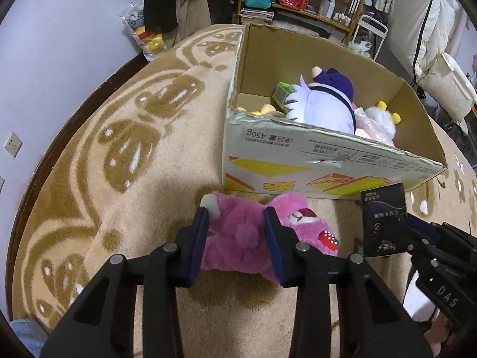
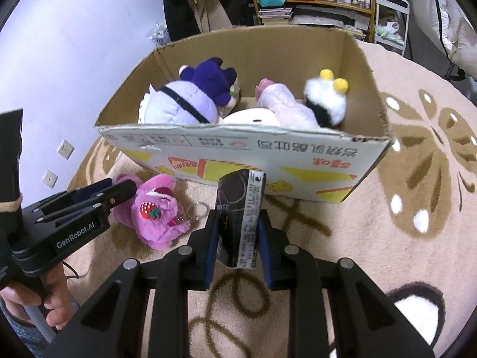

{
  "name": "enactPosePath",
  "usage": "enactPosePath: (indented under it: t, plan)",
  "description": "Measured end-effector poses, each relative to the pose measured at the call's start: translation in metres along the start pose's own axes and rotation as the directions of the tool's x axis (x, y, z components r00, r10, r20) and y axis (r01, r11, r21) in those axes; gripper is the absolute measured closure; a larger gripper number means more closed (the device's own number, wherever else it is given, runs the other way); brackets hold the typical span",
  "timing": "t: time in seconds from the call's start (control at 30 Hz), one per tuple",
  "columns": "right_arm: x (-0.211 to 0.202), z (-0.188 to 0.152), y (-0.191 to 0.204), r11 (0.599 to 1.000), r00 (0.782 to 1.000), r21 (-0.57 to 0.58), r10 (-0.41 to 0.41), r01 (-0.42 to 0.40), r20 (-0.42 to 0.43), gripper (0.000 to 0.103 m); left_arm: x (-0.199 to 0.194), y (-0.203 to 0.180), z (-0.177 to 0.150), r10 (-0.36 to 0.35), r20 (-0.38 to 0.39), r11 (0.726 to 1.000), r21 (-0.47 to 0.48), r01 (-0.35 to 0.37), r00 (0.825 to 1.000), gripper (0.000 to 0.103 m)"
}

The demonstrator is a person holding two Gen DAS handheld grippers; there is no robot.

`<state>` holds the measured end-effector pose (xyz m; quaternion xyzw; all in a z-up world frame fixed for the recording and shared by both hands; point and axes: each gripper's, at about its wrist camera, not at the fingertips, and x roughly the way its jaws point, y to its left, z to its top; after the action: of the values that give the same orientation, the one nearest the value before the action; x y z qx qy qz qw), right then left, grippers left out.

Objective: Organize soft objects
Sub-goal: 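Lift the pink bear and black tissue pack up over the box with both tools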

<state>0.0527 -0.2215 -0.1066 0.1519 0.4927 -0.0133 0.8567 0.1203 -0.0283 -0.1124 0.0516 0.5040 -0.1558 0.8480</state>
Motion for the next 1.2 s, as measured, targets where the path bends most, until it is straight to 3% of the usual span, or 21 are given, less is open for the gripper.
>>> enactPosePath:
  t: [0.6, 0.7, 0.73, 0.8, 0.93, 1.2]
  plan:
    - [-0.026, 0.001, -0.002, 1.0, 0.998, 0.001, 0.028, -0.028, 0.062, 0.078, -0.036, 0.006, 0.0, 0.047, 0.109, 0.999, -0.021, -0.045, 0.993, 0.069]
    - [-0.036, 0.002, -0.002, 0.999, 0.996, -0.006, 0.038, -0.038, 0.084, 0.078, -0.045, 0.007, 0.001, 0.044, 0.135, 0.999, -0.026, -0.041, 0.99, 0.081]
    - [-0.039, 0.003, -0.002, 0.999, 0.995, -0.007, 0.04, -0.039, 0.089, 0.078, -0.046, 0.007, 0.002, 0.042, 0.139, 0.999, -0.026, -0.038, 0.989, 0.103]
    - [-0.044, 0.004, -0.002, 0.999, 0.994, -0.007, 0.045, -0.045, 0.098, 0.078, -0.041, 0.008, 0.003, 0.008, 0.119, 1.0, -0.022, -0.006, 0.993, 0.103]
    - [-0.046, 0.004, -0.001, 0.999, 0.994, -0.007, 0.043, -0.043, 0.099, 0.078, -0.026, 0.01, -0.002, 0.013, 0.069, 0.999, -0.036, -0.011, 0.998, 0.103]
    - [-0.043, 0.004, 0.0, 0.999, 0.995, -0.006, 0.038, -0.037, 0.096, 0.078, -0.032, 0.009, -0.002, 0.013, 0.09, 1.0, -0.021, -0.011, 0.996, 0.098]
